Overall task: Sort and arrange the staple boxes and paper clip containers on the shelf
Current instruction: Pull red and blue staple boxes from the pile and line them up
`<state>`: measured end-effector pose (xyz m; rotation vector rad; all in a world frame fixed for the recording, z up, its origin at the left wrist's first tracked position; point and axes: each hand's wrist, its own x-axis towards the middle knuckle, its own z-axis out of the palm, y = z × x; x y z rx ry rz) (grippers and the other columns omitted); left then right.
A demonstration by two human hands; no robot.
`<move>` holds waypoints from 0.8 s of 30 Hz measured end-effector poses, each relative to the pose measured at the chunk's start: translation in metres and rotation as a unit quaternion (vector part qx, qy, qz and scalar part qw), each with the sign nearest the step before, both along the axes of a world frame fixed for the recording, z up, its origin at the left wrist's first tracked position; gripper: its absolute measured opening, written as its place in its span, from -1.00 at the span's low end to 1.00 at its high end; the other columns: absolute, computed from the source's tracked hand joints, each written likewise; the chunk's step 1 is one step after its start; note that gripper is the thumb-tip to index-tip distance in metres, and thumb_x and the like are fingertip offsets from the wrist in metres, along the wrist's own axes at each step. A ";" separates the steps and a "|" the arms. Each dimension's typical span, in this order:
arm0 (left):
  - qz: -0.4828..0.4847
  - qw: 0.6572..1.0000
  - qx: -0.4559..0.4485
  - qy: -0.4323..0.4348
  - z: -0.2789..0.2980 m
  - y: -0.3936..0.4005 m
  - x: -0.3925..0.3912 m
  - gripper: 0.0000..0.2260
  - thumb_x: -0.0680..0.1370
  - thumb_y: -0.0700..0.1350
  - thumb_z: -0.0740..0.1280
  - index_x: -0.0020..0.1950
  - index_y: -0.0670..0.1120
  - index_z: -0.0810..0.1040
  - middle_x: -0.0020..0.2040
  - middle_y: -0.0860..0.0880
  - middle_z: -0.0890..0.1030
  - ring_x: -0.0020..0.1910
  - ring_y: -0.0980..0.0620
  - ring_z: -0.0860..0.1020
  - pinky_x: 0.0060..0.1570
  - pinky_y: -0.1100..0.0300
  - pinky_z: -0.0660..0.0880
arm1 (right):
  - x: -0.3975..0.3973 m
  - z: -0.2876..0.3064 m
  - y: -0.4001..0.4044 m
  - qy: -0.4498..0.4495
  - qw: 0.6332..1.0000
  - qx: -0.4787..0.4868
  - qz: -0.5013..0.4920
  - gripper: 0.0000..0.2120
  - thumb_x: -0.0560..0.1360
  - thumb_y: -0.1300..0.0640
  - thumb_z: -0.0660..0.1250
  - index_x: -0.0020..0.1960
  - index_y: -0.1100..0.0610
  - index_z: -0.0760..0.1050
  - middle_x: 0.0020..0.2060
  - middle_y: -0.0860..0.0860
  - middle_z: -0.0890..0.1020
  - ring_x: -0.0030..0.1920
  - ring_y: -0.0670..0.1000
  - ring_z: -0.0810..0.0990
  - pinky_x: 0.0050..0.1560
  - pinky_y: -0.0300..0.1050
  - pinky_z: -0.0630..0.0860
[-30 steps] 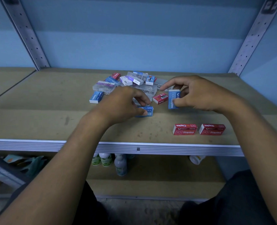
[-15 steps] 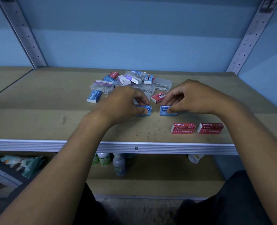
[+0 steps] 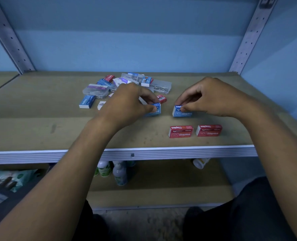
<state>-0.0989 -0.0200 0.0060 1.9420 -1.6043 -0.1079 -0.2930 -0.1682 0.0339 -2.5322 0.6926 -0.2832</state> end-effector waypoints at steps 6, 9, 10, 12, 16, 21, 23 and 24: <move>-0.036 0.998 -0.051 0.025 0.008 -0.025 -0.040 -0.79 0.44 -0.09 0.51 0.07 0.02 0.71 -0.14 0.16 0.67 -0.24 0.46 0.53 -0.24 0.61 0.33 | -0.047 0.003 -0.016 -0.021 0.999 -0.023 -0.027 -0.83 0.44 0.11 0.55 -0.04 -0.14 0.74 -0.19 -0.31 0.72 -0.11 -0.32 0.65 -0.04 -0.38 0.55; -0.056 0.996 -0.059 0.035 0.008 -0.040 -0.062 -0.76 0.43 -0.07 0.53 0.09 0.04 0.69 -0.13 0.13 0.69 -0.23 0.27 0.61 -0.19 0.52 0.43 | -0.072 0.004 -0.025 -0.027 0.998 -0.046 -0.045 -0.84 0.42 0.09 0.56 -0.05 -0.15 0.74 -0.20 -0.33 0.70 -0.12 -0.35 0.63 -0.17 -0.55 0.45; -0.064 0.995 -0.062 0.034 0.009 -0.045 -0.069 -0.74 0.42 -0.06 0.53 0.10 0.06 0.68 -0.14 0.14 0.69 -0.24 0.25 0.61 -0.15 0.46 0.47 | -0.079 0.004 -0.027 -0.026 0.997 -0.052 -0.051 -0.84 0.42 0.09 0.56 -0.05 -0.15 0.74 -0.20 -0.34 0.70 -0.13 -0.36 0.62 -0.18 -0.57 0.43; -0.079 0.994 -0.068 0.033 0.009 -0.054 -0.084 -0.72 0.42 -0.03 0.54 0.12 0.08 0.66 -0.16 0.16 0.68 -0.25 0.27 0.60 -0.09 0.32 0.53 | -0.095 0.004 -0.031 -0.022 0.996 -0.057 -0.063 -0.84 0.42 0.07 0.56 -0.07 -0.19 0.73 -0.21 -0.36 0.69 -0.12 -0.35 0.62 -0.16 -0.51 0.45; -0.109 0.991 -0.067 0.043 0.009 -0.071 -0.109 -0.67 0.41 -0.02 0.54 0.15 0.09 0.63 -0.17 0.17 0.68 -0.22 0.32 0.59 -0.03 0.18 0.57 | -0.123 0.003 -0.038 -0.020 0.994 -0.060 -0.091 -0.84 0.40 0.03 0.57 -0.10 -0.23 0.72 -0.24 -0.37 0.69 -0.12 -0.35 0.63 -0.12 -0.38 0.44; -0.138 0.988 -0.042 0.046 0.006 -0.087 -0.134 -0.63 0.38 -0.01 0.56 0.17 0.10 0.61 -0.21 0.18 0.69 -0.24 0.32 0.59 -0.10 0.31 0.53 | -0.151 0.000 -0.043 -0.014 0.991 -0.070 -0.112 -0.81 0.39 0.05 0.58 -0.13 -0.25 0.70 -0.26 -0.39 0.67 -0.14 -0.38 0.61 -0.18 -0.57 0.40; -0.144 0.988 -0.038 0.033 0.004 -0.090 -0.141 -0.61 0.37 0.00 0.57 0.16 0.10 0.61 -0.22 0.19 0.69 -0.23 0.38 0.57 -0.20 0.48 0.43 | -0.159 -0.002 -0.045 -0.014 0.990 -0.067 -0.124 -0.81 0.39 0.06 0.58 -0.14 -0.25 0.71 -0.27 -0.39 0.67 -0.14 -0.39 0.60 -0.19 -0.60 0.38; -0.148 0.988 -0.035 0.027 0.003 -0.090 -0.144 -0.61 0.36 0.01 0.57 0.17 0.10 0.61 -0.22 0.18 0.69 -0.23 0.39 0.56 -0.23 0.52 0.41 | -0.162 -0.003 -0.045 -0.012 0.989 -0.067 -0.129 -0.81 0.39 0.06 0.58 -0.15 -0.25 0.71 -0.27 -0.38 0.67 -0.14 -0.39 0.60 -0.20 -0.60 0.37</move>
